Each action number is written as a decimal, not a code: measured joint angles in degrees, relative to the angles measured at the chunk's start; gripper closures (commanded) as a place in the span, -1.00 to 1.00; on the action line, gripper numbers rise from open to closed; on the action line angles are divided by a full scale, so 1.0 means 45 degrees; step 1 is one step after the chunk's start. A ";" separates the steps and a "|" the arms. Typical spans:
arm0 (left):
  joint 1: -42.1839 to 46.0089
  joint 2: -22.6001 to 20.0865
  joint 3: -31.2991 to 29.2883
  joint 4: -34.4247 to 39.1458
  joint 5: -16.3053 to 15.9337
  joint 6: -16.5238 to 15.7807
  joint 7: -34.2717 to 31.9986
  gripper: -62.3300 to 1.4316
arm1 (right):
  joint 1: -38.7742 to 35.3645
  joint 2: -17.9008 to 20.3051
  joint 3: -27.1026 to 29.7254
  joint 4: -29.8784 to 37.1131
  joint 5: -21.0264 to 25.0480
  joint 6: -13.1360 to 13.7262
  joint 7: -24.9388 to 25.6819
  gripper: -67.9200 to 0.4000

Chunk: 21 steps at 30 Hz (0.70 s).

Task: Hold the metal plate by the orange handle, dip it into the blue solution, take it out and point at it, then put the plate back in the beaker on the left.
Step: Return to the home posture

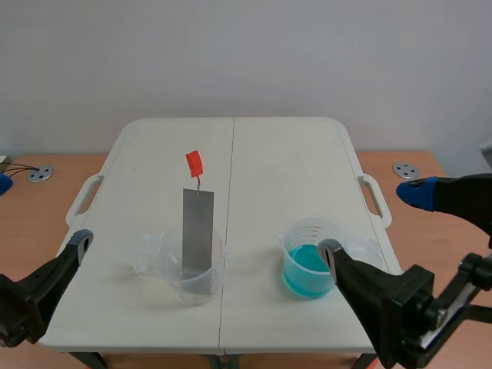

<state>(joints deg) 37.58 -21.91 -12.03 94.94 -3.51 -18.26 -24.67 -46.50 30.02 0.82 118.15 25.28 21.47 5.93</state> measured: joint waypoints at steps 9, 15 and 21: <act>-0.0005 0.0000 0.0000 0.0000 0.0078 0.0005 0.0000 -1.00 | -0.0432 0.0000 0.0471 0.0000 -0.0359 -0.0175 0.0097 -0.95; -0.0005 0.0000 0.0000 0.0000 0.0097 0.0005 -0.0005 -1.00 | -0.0398 0.0000 0.0471 0.0000 -0.0374 -0.0170 0.0010 -0.95; 0.0000 0.0000 0.0000 0.0000 0.0097 0.0005 0.0000 -1.00 | -0.0393 0.0000 0.0471 0.0000 -0.0374 -0.0175 0.0010 -0.95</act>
<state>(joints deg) 37.58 -21.91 -12.03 94.94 -3.07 -18.24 -24.67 -48.27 30.02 2.94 118.15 23.59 20.69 5.98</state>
